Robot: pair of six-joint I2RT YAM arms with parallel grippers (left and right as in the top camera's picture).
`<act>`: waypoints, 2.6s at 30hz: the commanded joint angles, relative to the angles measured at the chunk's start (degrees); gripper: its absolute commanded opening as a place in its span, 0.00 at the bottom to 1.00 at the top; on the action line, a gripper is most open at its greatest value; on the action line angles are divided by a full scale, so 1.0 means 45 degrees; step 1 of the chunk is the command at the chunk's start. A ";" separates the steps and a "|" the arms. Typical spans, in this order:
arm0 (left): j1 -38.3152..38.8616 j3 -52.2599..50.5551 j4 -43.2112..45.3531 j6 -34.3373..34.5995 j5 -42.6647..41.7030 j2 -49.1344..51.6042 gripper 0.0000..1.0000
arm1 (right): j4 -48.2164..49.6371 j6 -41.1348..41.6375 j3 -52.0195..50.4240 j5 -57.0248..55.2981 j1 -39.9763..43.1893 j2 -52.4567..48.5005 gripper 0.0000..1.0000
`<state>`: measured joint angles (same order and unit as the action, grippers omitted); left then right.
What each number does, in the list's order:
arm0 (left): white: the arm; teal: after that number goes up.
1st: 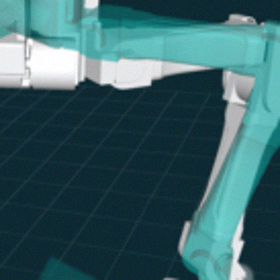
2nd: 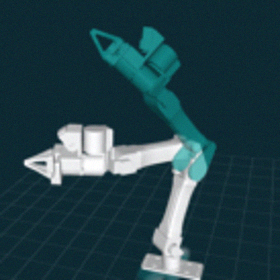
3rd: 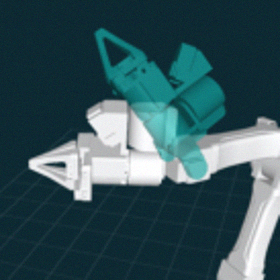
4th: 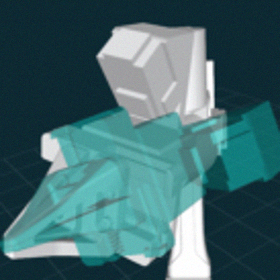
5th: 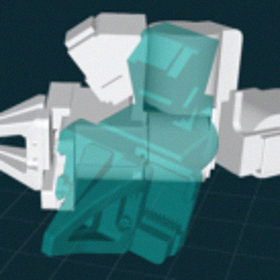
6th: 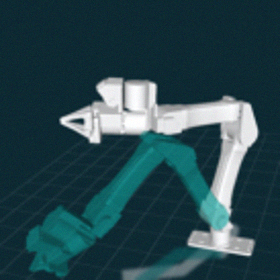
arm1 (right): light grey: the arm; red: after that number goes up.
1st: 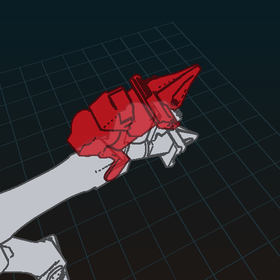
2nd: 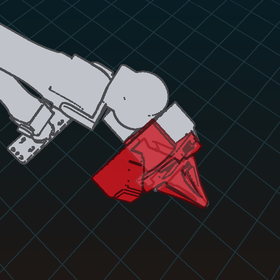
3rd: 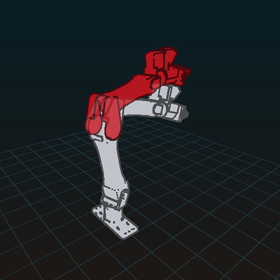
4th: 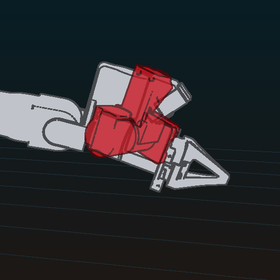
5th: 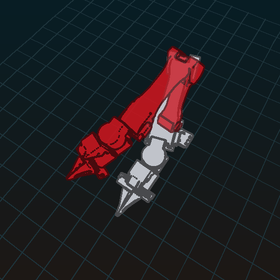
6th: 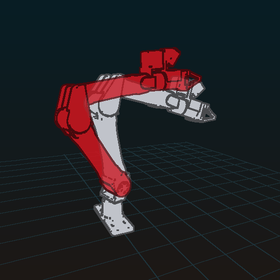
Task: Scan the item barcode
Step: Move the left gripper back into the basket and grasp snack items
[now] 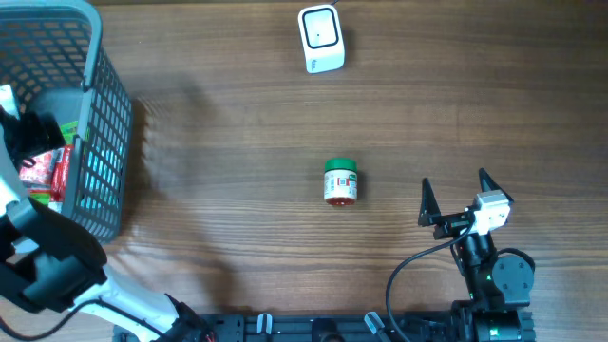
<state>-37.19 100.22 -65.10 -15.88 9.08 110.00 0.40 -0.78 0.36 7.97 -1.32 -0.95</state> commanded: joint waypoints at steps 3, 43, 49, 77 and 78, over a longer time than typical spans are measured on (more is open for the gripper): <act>-0.0083 -0.0019 0.0165 -0.0709 0.0651 0.0908 0.99 | 0.0044 -0.0131 -0.0015 0.0204 0.0049 0.0034 1.00; -0.0656 -0.0359 0.1175 -0.3570 -0.1117 0.3638 1.00 | 0.0049 -0.0131 -0.0015 0.0204 0.0049 0.0034 1.00; -0.0656 -0.0447 0.1190 -0.3570 -0.2123 0.3643 1.00 | 0.0049 -0.0131 -0.0015 0.0204 0.0049 0.0034 1.00; -0.0447 -0.0971 0.3317 -0.0942 -0.2152 0.2497 0.04 | 0.0044 -0.0136 -0.0015 0.0204 0.0049 0.0034 1.00; -0.0345 -0.0486 0.3196 -0.0928 -0.2152 0.2127 0.04 | 0.0044 -0.0131 -0.0015 0.0204 0.0049 0.0034 1.00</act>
<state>-40.12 93.56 -49.36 -25.04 2.44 121.23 0.38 -0.78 0.34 7.97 -1.32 -0.95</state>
